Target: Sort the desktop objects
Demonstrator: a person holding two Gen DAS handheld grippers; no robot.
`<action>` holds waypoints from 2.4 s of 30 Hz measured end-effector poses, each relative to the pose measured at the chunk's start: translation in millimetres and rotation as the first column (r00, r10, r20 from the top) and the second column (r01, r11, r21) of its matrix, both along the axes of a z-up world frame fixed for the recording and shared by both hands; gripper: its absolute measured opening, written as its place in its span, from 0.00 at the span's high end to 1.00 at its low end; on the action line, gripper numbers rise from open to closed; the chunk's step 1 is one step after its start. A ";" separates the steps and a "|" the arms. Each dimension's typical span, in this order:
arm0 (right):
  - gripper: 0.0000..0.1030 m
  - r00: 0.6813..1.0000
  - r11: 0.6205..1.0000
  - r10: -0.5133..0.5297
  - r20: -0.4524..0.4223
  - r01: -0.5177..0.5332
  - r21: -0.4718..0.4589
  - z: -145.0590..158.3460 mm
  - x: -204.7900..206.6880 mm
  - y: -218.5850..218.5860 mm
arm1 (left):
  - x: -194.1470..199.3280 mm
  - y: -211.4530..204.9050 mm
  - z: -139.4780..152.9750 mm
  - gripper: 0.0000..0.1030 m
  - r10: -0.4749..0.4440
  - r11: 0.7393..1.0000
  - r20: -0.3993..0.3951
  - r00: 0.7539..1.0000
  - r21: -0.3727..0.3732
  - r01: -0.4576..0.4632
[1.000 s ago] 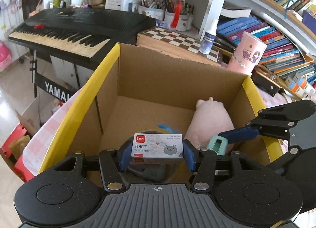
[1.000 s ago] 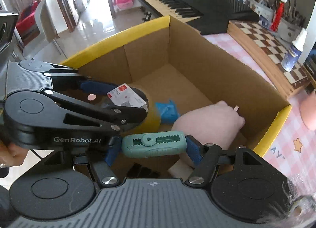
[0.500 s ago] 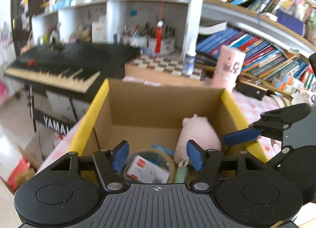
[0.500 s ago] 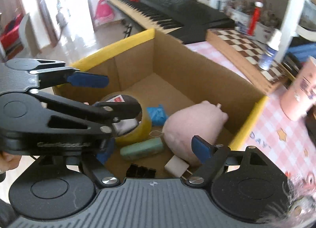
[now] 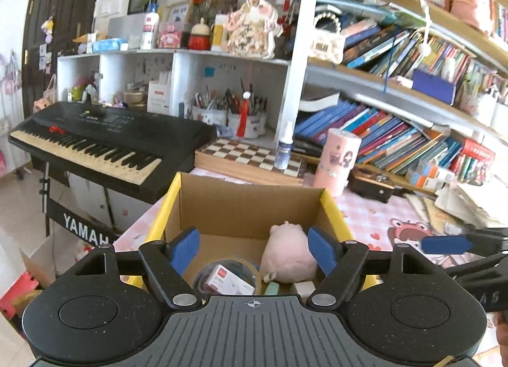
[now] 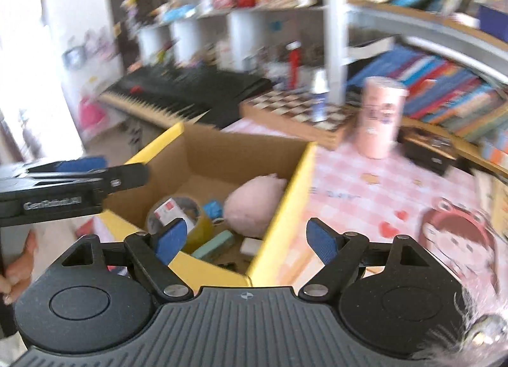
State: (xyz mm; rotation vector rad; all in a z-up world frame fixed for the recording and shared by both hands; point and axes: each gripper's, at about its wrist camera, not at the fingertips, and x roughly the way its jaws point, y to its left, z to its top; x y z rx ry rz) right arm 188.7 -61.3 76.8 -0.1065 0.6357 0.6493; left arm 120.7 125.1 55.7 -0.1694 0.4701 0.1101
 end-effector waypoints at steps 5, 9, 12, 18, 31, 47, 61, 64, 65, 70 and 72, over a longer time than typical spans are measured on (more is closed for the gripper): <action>0.21 0.986 0.986 -0.162 0.030 0.161 0.042 -1.3 -35.7 -17.5 | -29.1 0.6 -3.4 0.24 0.006 1.000 0.003 1.000 0.000 -0.006; 0.21 0.964 0.964 -0.262 0.042 0.259 0.064 -11.1 -67.9 -23.2 | -51.1 1.7 -10.9 0.24 -0.012 1.000 -0.023 1.000 -0.009 0.012; 0.21 0.945 0.949 -0.316 0.082 0.313 0.051 -18.4 -95.9 -24.1 | -68.4 -2.3 -18.6 0.23 -0.020 1.000 -0.025 0.999 0.014 0.021; 0.20 0.913 0.921 -0.388 0.126 0.390 0.011 -36.2 -139.9 -23.9 | -95.3 -20.5 -31.8 0.22 -0.008 0.995 -0.060 0.998 0.098 0.014; 0.16 0.839 0.839 -0.541 0.062 0.543 -0.026 -60.1 -183.4 -58.3 | -114.1 -59.5 -52.3 0.19 -0.119 0.971 -0.136 0.983 0.189 0.144; 0.07 0.818 0.816 -0.574 0.024 0.575 -0.060 -73.1 -199.7 -84.1 | -113.7 -77.1 -62.5 0.18 -0.130 0.970 -0.219 0.967 0.176 0.170; 0.04 0.827 0.824 -0.562 0.017 0.562 -0.073 -73.5 -209.8 -85.2 | -122.8 -84.6 -60.7 0.18 -0.159 0.967 -0.223 0.962 0.159 0.197; 0.04 0.831 0.828 -0.557 0.019 0.556 -0.075 -73.6 -212.1 -85.0 | -123.7 -85.2 -60.2 0.18 -0.164 0.968 -0.220 0.962 0.153 0.200; 0.04 0.832 0.829 -0.555 0.019 0.555 -0.076 -73.6 -213.0 -84.9 | -123.7 -85.6 -59.9 0.18 -0.166 0.968 -0.219 0.961 0.152 0.202; 0.04 0.833 0.830 -0.553 0.021 0.553 -0.075 -72.9 -215.1 -85.3 | -125.4 -87.8 -58.9 0.14 -0.195 0.965 -0.213 0.957 0.134 0.226; 0.04 0.833 0.830 -0.553 0.021 0.552 -0.076 -73.1 -214.4 -85.4 | -126.9 -89.3 -58.4 0.13 -0.205 0.963 -0.205 0.957 0.132 0.235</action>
